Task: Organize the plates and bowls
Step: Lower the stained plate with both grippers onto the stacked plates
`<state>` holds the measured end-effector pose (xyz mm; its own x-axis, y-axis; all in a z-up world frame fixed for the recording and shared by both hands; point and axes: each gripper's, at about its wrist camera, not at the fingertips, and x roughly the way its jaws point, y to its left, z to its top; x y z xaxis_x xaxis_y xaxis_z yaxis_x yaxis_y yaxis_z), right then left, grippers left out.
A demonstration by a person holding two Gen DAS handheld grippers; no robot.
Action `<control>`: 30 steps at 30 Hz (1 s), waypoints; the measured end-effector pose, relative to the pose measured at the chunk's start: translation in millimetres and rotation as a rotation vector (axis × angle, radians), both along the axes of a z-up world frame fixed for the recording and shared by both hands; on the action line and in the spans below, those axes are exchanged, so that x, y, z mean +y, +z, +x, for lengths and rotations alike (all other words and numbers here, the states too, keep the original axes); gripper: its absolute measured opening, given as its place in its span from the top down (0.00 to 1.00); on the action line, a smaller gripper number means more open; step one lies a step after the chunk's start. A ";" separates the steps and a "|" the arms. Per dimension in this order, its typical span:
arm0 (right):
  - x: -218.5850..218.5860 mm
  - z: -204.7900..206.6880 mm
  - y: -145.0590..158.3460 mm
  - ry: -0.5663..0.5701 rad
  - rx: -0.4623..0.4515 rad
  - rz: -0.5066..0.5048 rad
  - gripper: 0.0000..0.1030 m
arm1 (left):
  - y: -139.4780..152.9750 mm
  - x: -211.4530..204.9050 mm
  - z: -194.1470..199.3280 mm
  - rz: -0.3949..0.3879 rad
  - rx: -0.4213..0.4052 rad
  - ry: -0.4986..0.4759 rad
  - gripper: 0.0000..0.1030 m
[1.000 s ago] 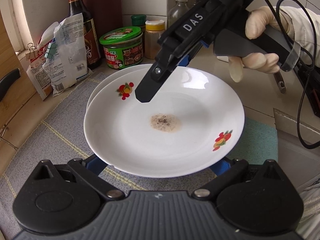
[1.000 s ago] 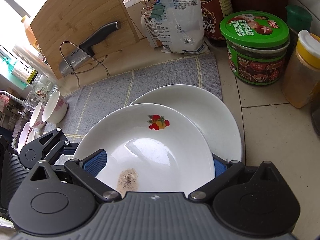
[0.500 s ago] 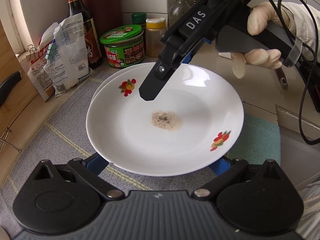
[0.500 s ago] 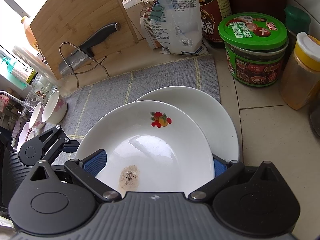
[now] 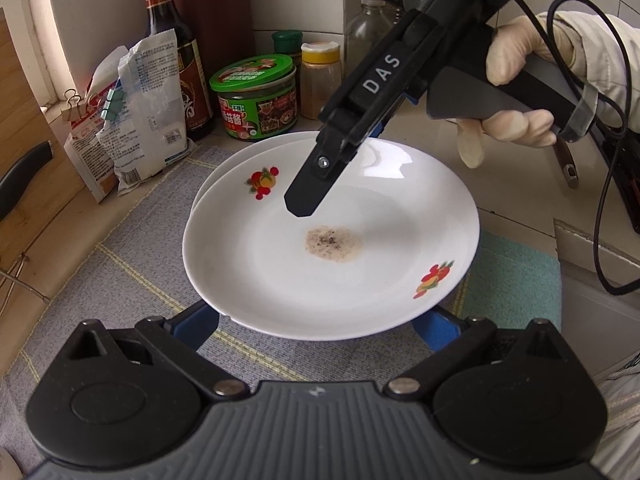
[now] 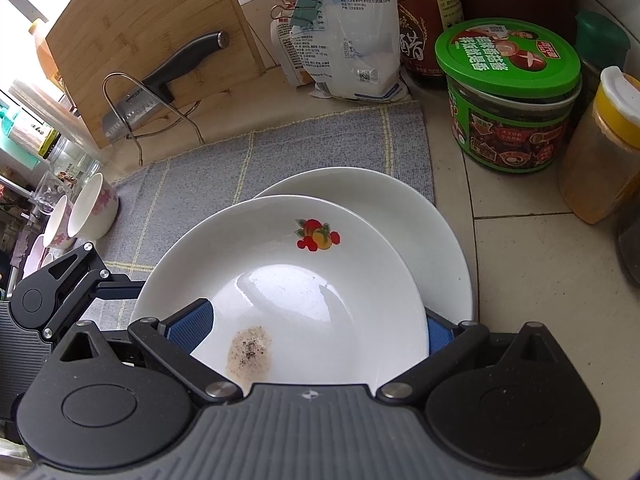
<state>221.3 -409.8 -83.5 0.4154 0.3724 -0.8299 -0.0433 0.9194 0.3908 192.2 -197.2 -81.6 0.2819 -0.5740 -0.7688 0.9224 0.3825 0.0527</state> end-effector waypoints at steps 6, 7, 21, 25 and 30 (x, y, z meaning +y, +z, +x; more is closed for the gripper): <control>-6.3 3.7 -0.2 -0.016 0.007 -0.012 0.00 | -2.3 -2.7 2.8 0.000 -0.009 0.003 0.01; -7.6 3.9 -0.2 -0.019 0.007 -0.008 0.00 | -3.1 -3.5 2.9 0.003 -0.010 0.004 0.01; -10.7 -0.7 8.0 -0.065 0.018 -0.027 0.00 | -2.9 -5.8 3.9 -0.021 -0.010 -0.003 0.01; -12.5 -3.8 11.9 -0.077 0.012 -0.035 0.00 | -3.6 -6.4 6.2 -0.033 -0.004 0.006 0.01; -11.9 -7.1 14.1 -0.087 0.006 -0.050 0.00 | -7.4 -7.8 9.8 -0.032 0.003 0.017 0.01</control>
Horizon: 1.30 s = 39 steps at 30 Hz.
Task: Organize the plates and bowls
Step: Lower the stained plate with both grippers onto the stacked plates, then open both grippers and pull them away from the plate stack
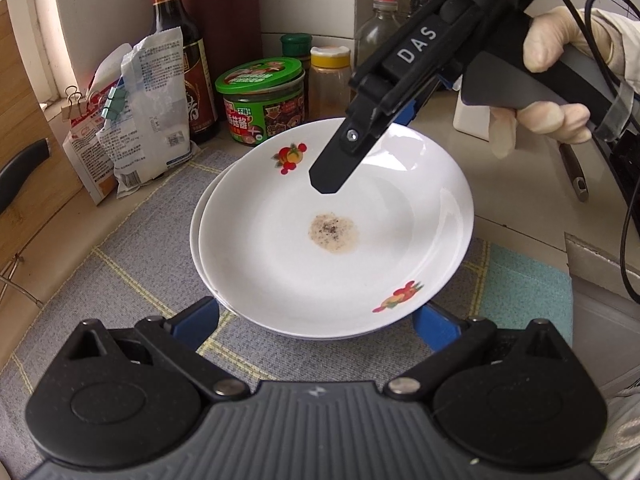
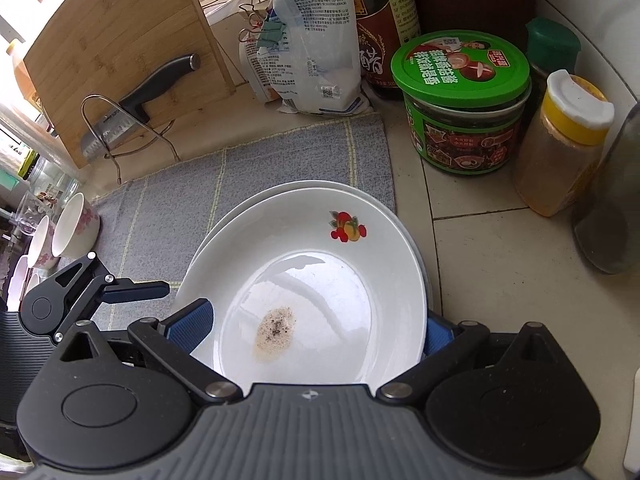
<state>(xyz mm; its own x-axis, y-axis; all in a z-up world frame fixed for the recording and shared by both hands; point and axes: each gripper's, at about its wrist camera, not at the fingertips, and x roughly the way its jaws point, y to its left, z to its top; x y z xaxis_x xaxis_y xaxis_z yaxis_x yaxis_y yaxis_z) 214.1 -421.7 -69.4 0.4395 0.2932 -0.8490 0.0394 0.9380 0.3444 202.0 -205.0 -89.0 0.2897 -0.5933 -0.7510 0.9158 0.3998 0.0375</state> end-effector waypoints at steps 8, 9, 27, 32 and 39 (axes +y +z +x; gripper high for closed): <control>10.1 -4.0 2.4 0.011 -0.003 -0.066 0.00 | 1.1 3.2 -1.5 -0.007 0.000 0.010 0.01; 11.7 -4.3 2.5 0.013 -0.004 -0.074 0.00 | 1.3 3.6 -1.9 -0.008 -0.001 0.011 0.01; 24.2 -12.0 7.4 0.018 0.004 -0.182 0.00 | 6.1 18.0 -6.7 -0.051 -0.005 0.048 0.01; 28.2 -19.4 8.4 0.003 -0.008 -0.229 0.00 | 10.8 25.1 -8.7 -0.081 -0.006 0.057 0.01; 59.9 -43.0 28.8 0.004 -0.176 -0.359 0.00 | 18.6 47.8 -20.0 -0.116 -0.047 0.083 0.01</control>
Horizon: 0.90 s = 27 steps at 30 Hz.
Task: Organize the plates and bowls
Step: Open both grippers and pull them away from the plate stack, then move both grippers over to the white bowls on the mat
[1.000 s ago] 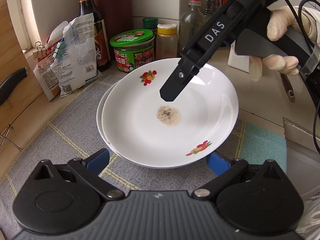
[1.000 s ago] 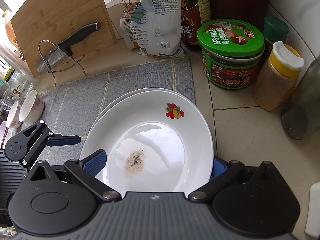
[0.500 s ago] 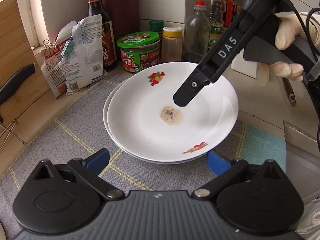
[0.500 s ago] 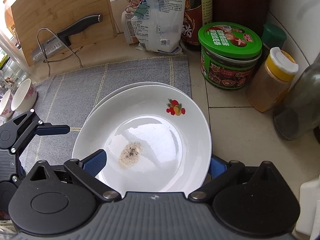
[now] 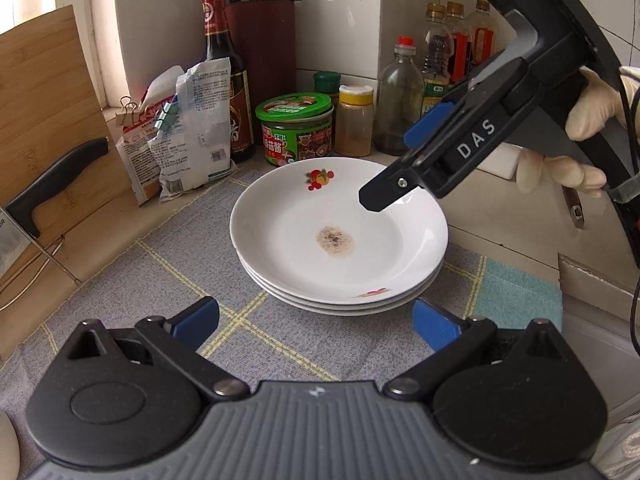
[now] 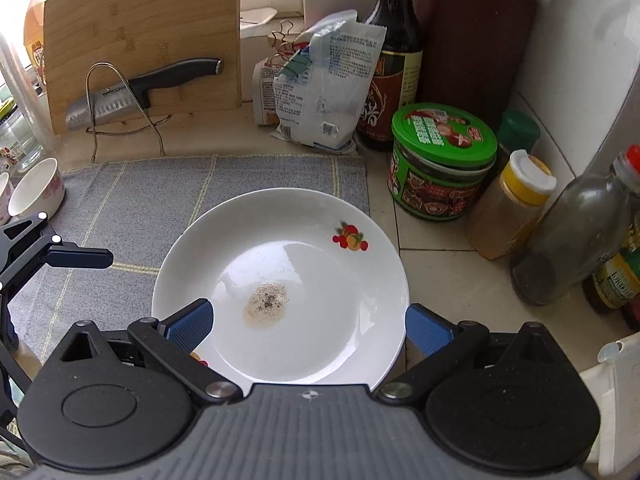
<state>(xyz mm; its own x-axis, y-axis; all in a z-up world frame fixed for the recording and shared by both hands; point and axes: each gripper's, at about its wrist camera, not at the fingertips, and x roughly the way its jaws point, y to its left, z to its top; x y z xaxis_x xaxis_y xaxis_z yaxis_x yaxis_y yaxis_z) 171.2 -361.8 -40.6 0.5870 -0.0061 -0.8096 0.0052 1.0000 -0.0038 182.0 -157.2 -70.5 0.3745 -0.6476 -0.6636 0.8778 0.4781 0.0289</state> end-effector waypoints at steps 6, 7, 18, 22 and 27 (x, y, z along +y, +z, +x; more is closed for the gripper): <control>39.0 -23.5 7.8 -0.009 -0.117 -0.076 0.00 | 7.4 35.9 -1.1 -0.038 -0.013 0.038 0.01; 44.7 -26.4 7.8 -0.018 -0.124 -0.075 0.00 | 8.6 42.8 -1.3 -0.046 -0.016 0.047 0.01; 104.0 -42.2 -10.5 0.062 -0.080 -0.114 0.00 | 15.1 98.0 -15.3 -0.083 -0.030 0.225 0.01; 117.7 -37.3 -4.1 0.163 -0.127 -0.076 0.00 | 24.6 111.1 -31.2 -0.075 -0.060 0.339 0.01; 133.8 -25.5 -11.5 0.290 -0.108 -0.012 0.00 | 34.6 125.3 -52.9 -0.068 -0.054 0.495 0.01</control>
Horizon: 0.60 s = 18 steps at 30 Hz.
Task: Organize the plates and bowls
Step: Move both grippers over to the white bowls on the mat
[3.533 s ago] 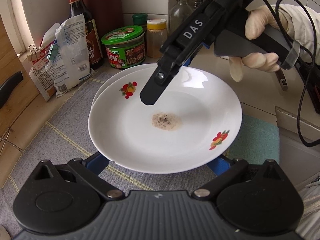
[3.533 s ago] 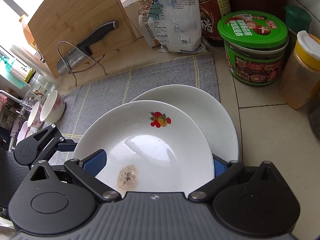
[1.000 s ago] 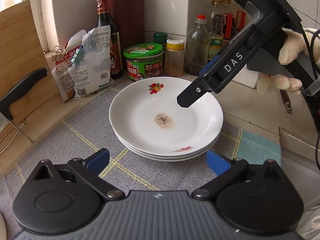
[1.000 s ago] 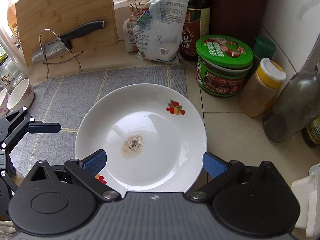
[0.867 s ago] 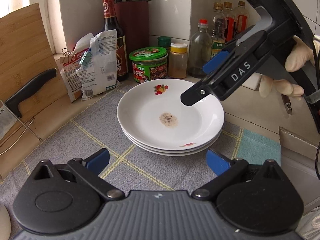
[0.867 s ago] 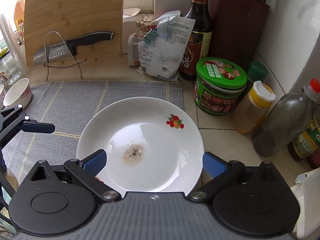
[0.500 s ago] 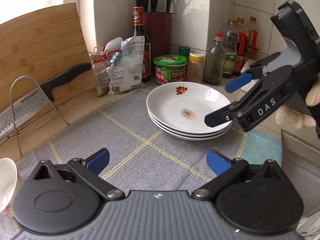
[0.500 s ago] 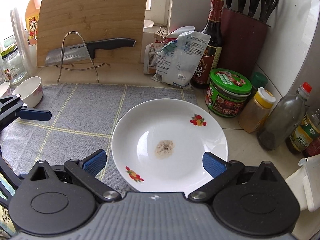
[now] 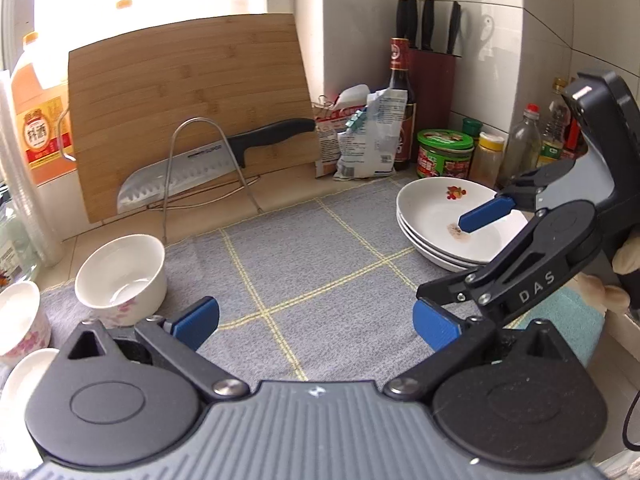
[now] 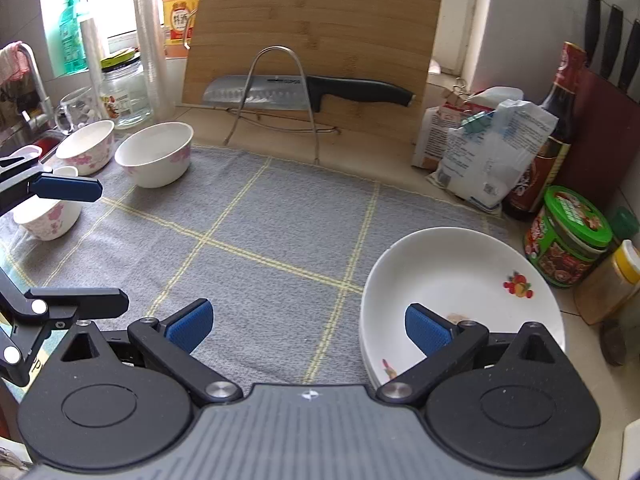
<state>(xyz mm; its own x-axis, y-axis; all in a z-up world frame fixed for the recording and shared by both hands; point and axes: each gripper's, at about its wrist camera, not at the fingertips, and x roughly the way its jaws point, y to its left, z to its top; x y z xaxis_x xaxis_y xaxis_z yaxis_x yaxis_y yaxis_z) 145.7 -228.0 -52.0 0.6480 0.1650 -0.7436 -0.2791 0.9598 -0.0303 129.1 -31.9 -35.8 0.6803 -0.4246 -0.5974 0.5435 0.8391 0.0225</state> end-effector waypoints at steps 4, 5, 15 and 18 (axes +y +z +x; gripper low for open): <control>16.4 4.2 -13.5 0.092 0.028 0.040 0.00 | 3.5 10.3 -19.0 0.025 0.014 0.104 0.01; 21.5 5.5 -16.2 0.118 0.032 0.044 0.00 | 4.0 14.0 -23.7 0.032 0.018 0.132 0.01; 80.5 1.6 -22.0 0.311 0.003 0.029 0.00 | 4.3 67.8 -36.6 0.044 0.042 0.355 0.01; 98.5 2.6 -23.6 0.331 0.000 0.031 0.00 | 1.3 88.6 -32.5 0.040 0.039 0.381 0.01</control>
